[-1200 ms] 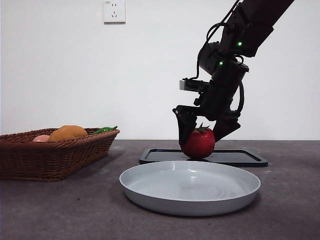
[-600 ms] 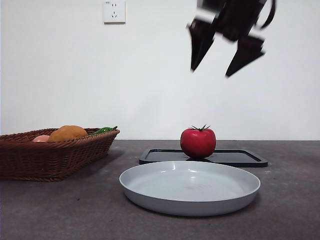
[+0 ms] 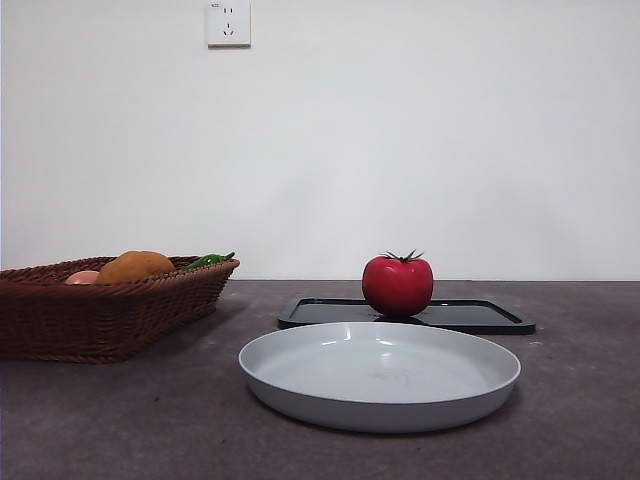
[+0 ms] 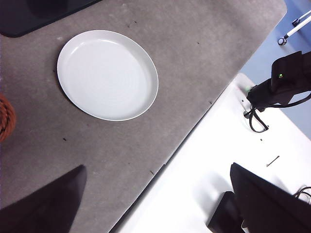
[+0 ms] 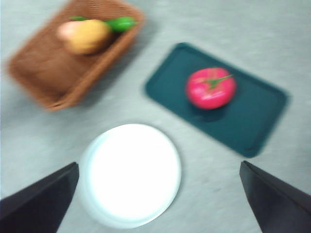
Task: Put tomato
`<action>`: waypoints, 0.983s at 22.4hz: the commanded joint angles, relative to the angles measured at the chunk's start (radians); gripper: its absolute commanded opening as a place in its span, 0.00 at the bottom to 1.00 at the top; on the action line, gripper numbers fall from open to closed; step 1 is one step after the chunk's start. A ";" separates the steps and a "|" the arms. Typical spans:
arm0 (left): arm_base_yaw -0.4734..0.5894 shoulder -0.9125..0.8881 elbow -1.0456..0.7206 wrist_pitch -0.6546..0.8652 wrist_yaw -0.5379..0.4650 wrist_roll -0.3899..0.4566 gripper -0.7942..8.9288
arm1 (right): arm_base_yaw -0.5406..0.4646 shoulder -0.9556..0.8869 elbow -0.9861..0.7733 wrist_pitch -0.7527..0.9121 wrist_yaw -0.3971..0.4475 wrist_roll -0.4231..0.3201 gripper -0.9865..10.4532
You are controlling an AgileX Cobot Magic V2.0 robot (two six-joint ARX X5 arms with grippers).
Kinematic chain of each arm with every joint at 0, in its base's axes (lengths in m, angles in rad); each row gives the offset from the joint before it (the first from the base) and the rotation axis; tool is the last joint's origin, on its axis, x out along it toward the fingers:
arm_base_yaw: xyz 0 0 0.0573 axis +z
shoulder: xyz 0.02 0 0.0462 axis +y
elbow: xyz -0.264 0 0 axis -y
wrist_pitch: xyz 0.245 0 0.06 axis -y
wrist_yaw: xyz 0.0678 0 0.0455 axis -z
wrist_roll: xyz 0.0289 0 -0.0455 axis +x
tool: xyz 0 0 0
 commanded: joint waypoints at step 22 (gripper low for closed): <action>-0.004 0.006 0.014 0.007 0.004 0.004 0.56 | 0.047 -0.541 -0.497 -0.008 -0.117 0.086 0.57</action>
